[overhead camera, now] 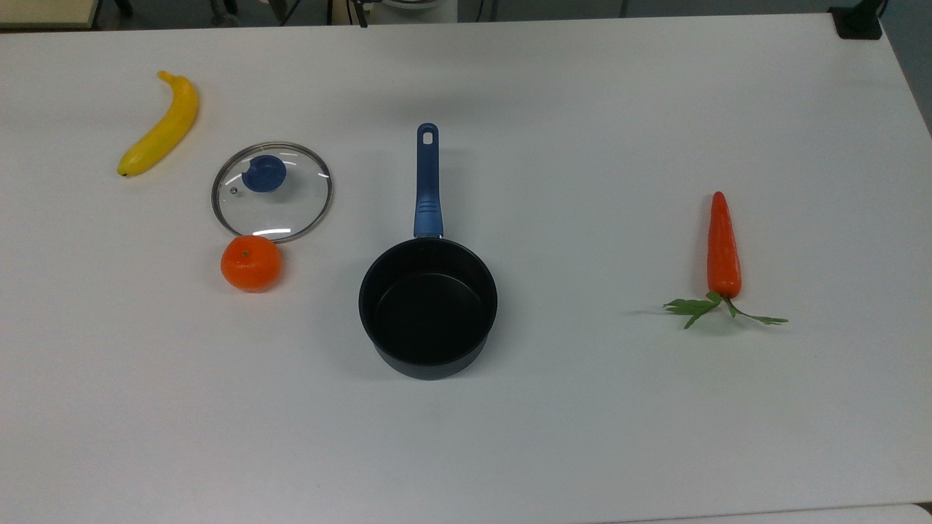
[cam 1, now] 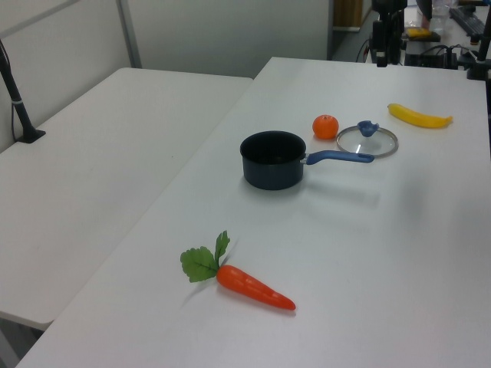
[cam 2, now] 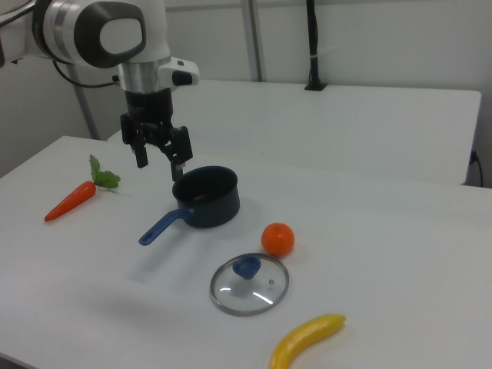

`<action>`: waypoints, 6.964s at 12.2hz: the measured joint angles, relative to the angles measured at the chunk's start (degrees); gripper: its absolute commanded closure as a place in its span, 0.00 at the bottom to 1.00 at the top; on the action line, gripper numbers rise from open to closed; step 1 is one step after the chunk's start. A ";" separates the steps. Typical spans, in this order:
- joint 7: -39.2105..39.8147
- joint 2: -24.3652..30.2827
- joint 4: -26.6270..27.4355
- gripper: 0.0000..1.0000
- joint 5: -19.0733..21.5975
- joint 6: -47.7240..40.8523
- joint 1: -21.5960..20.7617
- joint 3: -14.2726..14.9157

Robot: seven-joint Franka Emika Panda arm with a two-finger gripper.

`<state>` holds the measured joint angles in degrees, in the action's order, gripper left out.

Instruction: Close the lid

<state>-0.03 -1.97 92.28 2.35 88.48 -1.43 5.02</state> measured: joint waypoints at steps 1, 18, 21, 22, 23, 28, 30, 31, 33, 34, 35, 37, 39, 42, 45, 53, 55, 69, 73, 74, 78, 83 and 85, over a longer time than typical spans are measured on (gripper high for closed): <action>0.00 0.00 -0.05 0.00 0.00 0.00 0.00 0.02; 0.36 -3.14 -0.37 0.00 0.01 10.57 0.76 1.86; 6.98 -6.03 0.79 0.00 0.02 11.65 1.37 6.05; 7.68 -6.95 1.52 0.00 0.03 12.15 1.47 7.69; 7.75 -7.94 2.23 0.00 0.05 12.84 1.61 8.89; 3.90 -11.00 9.80 0.01 2.13 25.48 4.31 10.19; 3.27 -11.71 13.02 0.04 2.18 29.73 4.06 9.88; 3.02 -12.13 14.46 0.05 2.19 32.24 3.84 9.64; 0.25 -14.11 15.74 0.08 2.23 36.53 3.12 8.68; -0.95 -15.30 15.80 0.10 2.23 38.11 2.46 8.38; -1.56 -16.14 15.80 0.12 2.23 38.80 1.81 8.33; -1.71 -16.61 15.79 0.15 2.23 38.92 1.46 8.34; -1.71 -16.60 15.79 0.18 2.23 38.93 1.47 8.38; -1.71 -16.51 15.80 0.24 2.23 37.78 1.57 8.44; -1.58 -16.18 15.80 0.36 2.23 36.80 1.99 8.48; -0.31 -13.34 14.98 0.53 2.23 32.39 2.96 8.67; -0.27 -12.81 13.61 0.56 2.23 31.68 3.03 8.88; -27.60 -19.62 -10.88 0.57 7.41 15.77 -7.61 8.38; -34.88 -24.17 -15.36 0.57 7.50 16.19 -11.39 8.28; -36.75 -25.27 -16.43 0.57 7.50 17.57 -11.87 8.27; -42.35 -27.05 -18.23 0.57 7.50 22.98 -12.46 7.77; -45.38 -29.55 -18.92 0.57 7.50 27.72 -12.58 6.37; -45.68 -30.02 -19.17 0.57 7.50 28.37 -12.68 6.09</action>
<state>-45.72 -31.99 73.11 9.85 116.85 -14.12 11.10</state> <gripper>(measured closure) 0.392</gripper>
